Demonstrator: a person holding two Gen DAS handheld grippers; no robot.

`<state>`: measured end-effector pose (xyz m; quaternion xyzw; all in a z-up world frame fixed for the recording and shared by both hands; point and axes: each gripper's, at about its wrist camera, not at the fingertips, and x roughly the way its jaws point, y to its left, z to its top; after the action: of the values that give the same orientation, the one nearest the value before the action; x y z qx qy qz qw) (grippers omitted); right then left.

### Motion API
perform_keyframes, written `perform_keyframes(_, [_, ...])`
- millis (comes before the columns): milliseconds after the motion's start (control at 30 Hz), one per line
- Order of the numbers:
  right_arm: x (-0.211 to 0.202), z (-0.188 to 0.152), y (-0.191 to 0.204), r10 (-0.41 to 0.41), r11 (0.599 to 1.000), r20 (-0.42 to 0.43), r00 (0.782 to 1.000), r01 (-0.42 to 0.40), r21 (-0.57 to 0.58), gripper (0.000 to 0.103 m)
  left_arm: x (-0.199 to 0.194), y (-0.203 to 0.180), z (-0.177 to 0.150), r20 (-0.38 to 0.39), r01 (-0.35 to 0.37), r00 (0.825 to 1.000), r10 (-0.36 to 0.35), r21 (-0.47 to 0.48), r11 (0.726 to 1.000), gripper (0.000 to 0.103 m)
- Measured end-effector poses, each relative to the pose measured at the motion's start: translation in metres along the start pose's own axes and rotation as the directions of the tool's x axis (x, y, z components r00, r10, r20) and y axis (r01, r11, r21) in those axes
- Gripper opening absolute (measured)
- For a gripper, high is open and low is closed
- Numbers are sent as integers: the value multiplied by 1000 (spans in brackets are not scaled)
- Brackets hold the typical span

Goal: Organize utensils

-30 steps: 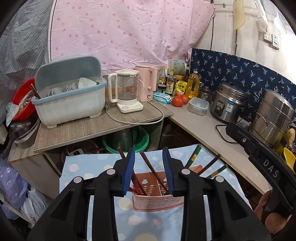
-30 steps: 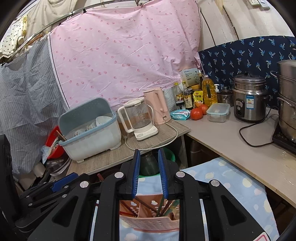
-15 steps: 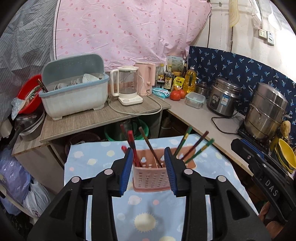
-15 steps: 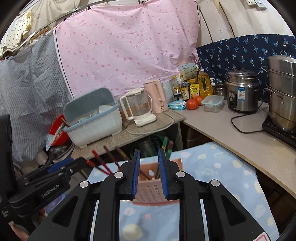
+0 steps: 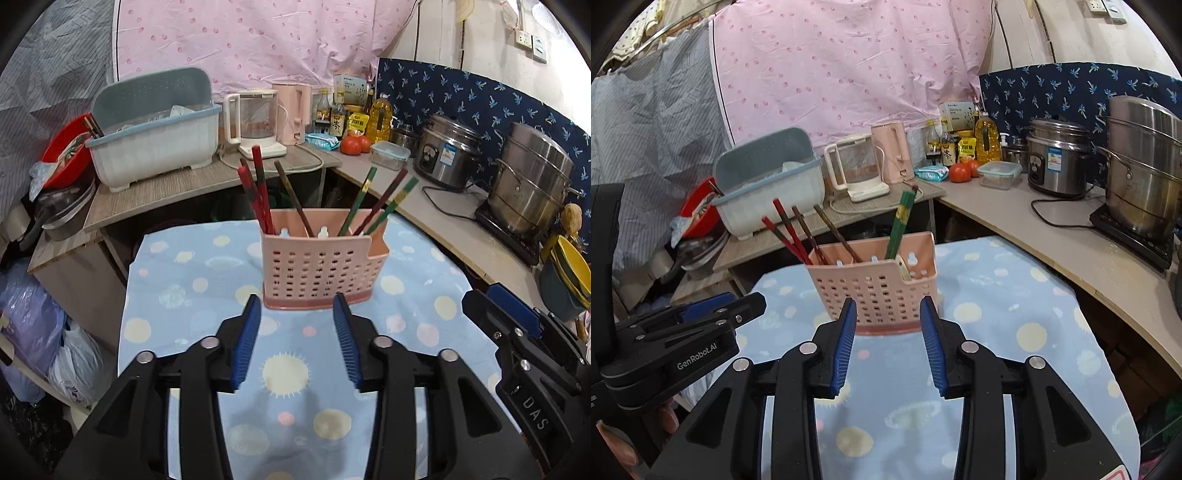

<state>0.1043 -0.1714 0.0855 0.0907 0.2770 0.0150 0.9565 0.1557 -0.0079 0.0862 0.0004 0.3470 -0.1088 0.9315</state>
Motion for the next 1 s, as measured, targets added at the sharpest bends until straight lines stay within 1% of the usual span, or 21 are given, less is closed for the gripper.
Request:
perform_keyframes(33, [-1,-5,0,-11,1000,-6,1000,11,-6,36,-1,0,-4,0,-5,1000,5,1,1000,50])
perform_keyframes(133, [-2,-17,-1,-34,999,-29,999,34,-16,41,-2,-2,-15,-3,-19,1000,19,8,1000,58])
perform_keyframes(233, [-3,-26,-3,-39,999,-51,998,39,-7,49,0,-3,-24,-19,-22,1000,22,6,1000,65])
perform_keyframes(267, [-3,-29,-5,-38,999,-58,998,38,-1,54,1,-3,-26,-23,-25,999,26,5,1000,67])
perform_keyframes(300, [-3,-32,-7,-36,999,-65,997,36,7,60,1,-2,-29,-25,-28,999,28,3,1000,72])
perform_keyframes(333, [-4,-35,-8,-38,999,-71,997,39,16,62,1,-2,-32,-25,-31,999,31,0,1000,77])
perform_keyframes(433, [-6,-40,-11,-55,998,-73,996,57,20,78,0,-2,-39,-20,-49,999,49,0,999,88])
perform_keyframes(467, [-7,-41,-10,-64,998,-68,996,65,16,84,0,-2,-41,-20,-55,998,55,1,998,89])
perform_keyframes(533, [-9,-43,-11,-80,997,-60,995,81,8,84,0,-2,-44,-27,-58,998,58,4,998,90])
perform_keyframes(667, [-13,-46,-10,-100,995,-49,994,100,1,89,2,-1,-50,-44,-60,997,60,-6,998,92])
perform_keyframes(700, [-13,-46,-11,-103,995,-47,994,103,2,97,2,-1,-51,-48,-66,997,66,-8,998,93])
perform_keyframes(867, [-15,-50,-15,-118,993,-45,992,118,-1,97,3,2,-57,-68,-70,995,68,-27,997,94])
perform_keyframes(1000, [-14,-54,-16,-134,991,-64,989,133,-14,97,3,1,-60,-71,-73,995,72,-21,997,94])
